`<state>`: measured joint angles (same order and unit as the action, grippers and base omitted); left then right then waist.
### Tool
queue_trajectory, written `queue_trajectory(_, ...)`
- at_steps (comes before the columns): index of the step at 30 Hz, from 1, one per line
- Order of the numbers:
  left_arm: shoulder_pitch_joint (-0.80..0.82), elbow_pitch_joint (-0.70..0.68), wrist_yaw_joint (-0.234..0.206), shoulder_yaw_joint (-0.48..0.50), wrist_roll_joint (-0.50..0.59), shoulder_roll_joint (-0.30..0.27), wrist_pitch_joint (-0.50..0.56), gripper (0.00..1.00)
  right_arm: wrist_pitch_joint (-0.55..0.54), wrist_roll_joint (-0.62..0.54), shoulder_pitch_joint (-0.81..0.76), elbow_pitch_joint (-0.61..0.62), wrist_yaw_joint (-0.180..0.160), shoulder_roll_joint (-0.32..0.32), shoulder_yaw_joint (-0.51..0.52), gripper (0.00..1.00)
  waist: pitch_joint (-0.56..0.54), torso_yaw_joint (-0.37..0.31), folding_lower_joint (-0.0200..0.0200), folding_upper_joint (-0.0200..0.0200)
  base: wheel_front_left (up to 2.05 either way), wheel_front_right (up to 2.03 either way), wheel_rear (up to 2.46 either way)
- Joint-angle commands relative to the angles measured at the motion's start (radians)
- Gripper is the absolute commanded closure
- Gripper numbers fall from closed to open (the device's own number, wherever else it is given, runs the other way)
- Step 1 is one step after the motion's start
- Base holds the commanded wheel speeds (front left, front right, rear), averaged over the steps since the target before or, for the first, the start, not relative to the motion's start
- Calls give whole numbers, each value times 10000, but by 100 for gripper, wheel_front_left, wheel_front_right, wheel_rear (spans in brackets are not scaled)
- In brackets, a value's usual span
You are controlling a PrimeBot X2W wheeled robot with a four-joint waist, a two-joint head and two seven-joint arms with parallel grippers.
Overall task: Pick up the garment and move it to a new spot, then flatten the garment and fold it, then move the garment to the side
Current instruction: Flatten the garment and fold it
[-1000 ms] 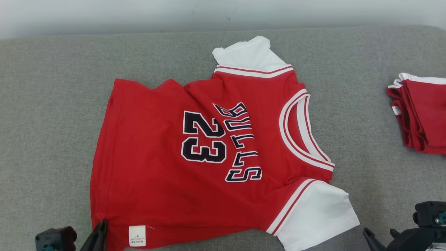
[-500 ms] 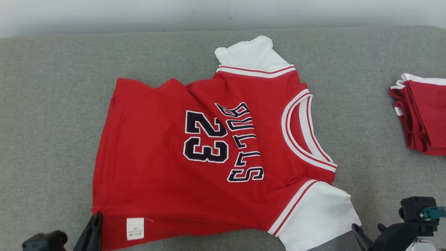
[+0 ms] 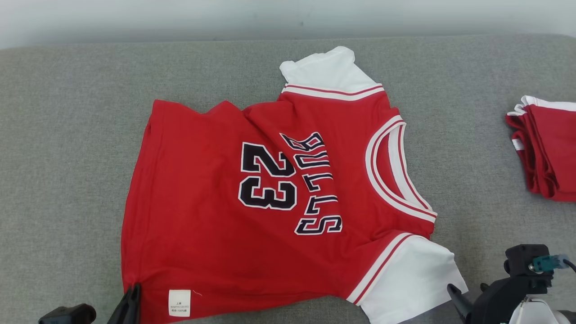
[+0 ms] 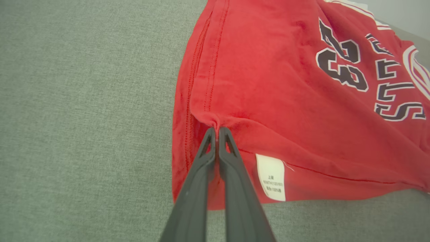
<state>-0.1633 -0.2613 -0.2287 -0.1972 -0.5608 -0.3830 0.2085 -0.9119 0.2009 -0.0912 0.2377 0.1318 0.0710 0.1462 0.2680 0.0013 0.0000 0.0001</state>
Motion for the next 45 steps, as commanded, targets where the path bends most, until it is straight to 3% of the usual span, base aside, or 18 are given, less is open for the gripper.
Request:
queue_trajectory(1,12,56,-1,-26,-15,-6,13,100,-25,-25,96,-44,-24,56,-31,0,11,12,0,-1,0,0,0)
queue_trajectory(6,87,83,-42,-41,-12,-3,4,100,-57,-101,255,-314,-24,97,-103,1,81,26,0,-1,0,0,0)
queue_trajectory(13,192,104,-62,-38,-30,-26,-20,100,-57,-127,490,-761,-24,118,-305,13,220,33,0,-1,0,0,0)
queue_trajectory(16,228,130,-41,-58,-49,-26,-38,100,-69,-142,539,-927,-24,116,-413,75,245,40,0,-1,0,0,0)
queue_trajectory(18,236,143,-21,-61,-67,-16,-67,100,-28,-129,553,-921,-24,132,-432,100,242,41,0,-1,0,0,0)
queue_trajectory(24,486,-247,331,184,-724,476,-720,100,646,544,856,-195,-24,77,-344,100,194,26,0,-1,0,0,0)
queue_trajectory(30,1063,-965,1019,865,-1630,891,-1812,100,2108,1748,1868,906,-24,-43,423,100,159,-42,0,-1,0,0,0)
queue_trajectory(37,2268,-1358,1502,1388,-2369,951,-2143,100,2762,2334,3663,1593,-24,-45,1215,100,186,-100,0,-1,0,0,0)
queue_trajectory(41,3610,-1441,1753,1604,-2894,727,-1792,100,2556,2710,5117,1579,-25,255,1123,100,469,-193,0,-1,0,0,0)
queue_trajectory(45,5702,-1142,1737,2063,-3275,364,-1478,100,2320,3131,7102,985,-25,364,683,100,1174,-404,0,-1,0,0,0)
